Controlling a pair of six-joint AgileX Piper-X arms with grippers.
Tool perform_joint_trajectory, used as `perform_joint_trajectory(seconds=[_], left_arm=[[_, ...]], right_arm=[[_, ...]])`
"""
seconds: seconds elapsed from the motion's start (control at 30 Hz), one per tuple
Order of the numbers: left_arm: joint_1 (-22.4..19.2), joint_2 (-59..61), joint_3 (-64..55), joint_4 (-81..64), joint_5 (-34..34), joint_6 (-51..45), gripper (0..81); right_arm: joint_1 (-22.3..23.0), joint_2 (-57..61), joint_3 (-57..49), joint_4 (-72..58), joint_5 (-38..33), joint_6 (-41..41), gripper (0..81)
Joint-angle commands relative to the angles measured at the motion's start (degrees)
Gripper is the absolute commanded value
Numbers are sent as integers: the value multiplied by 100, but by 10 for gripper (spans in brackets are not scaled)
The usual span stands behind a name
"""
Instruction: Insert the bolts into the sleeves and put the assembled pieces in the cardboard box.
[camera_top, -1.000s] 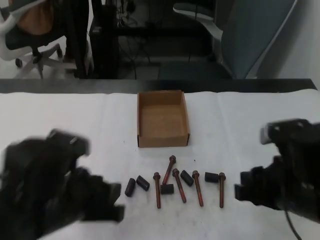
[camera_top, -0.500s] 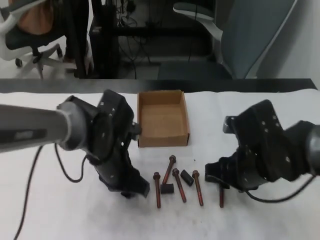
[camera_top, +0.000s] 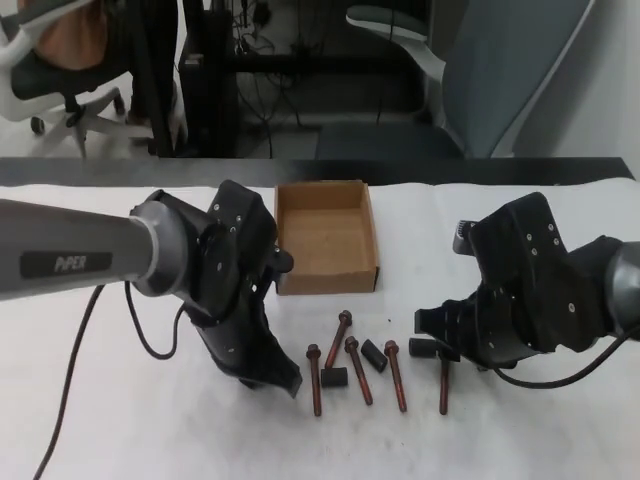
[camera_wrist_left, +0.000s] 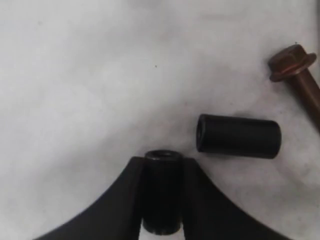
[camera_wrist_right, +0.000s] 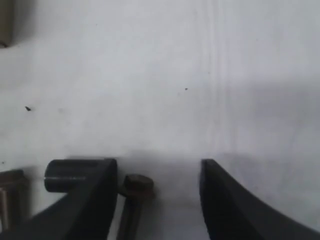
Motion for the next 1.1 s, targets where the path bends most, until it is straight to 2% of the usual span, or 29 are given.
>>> perform_joint_trajectory(seconds=[0.0, 0.2, 0.23, 0.27, 0.3, 0.33, 0.53, 0.7, 0.87, 0.97, 1.07], left_arm=[[2, 254, 70, 68, -249, -67, 15], [2, 252, 70, 131, -250, -99, 17], [2, 252, 70, 171, -250, -99, 17], [2, 252, 70, 200, -250, -99, 17], [2, 252, 83, 201, -250, -99, 17], [2, 235, 84, 200, -217, -99, 17], [-12, -338, 418, -757, 758, -443, 17], [-23, -1308, 1150, -1782, 979, -633, 17], [-271, -2271, 2287, -4183, 1781, -633, 17], [-653, -2627, 2955, -5953, 1662, -870, 17], [-1215, -2705, 3521, -7318, 970, -1177, 17]], right_arm=[[-31, 131, -61, -22, -29, 84, 447], [-17, 532, -61, 26, -313, 339, 409], [-17, 563, -61, 25, -300, 339, 361], [-17, 567, -61, 26, -314, 339, 276], [-17, 552, -61, 42, -339, 328, 88], [-17, 525, -61, 41, -348, 298, 0], [-9, -8, -61, 157, -500, -27, 4], [14, -1166, -51, 54, -504, -508, 4], [253, -2191, -50, -683, -497, -1676, 4], [509, -2587, -16, -1092, -454, -2332, 4], [818, -2798, 191, -1618, -454, -2909, 4]])
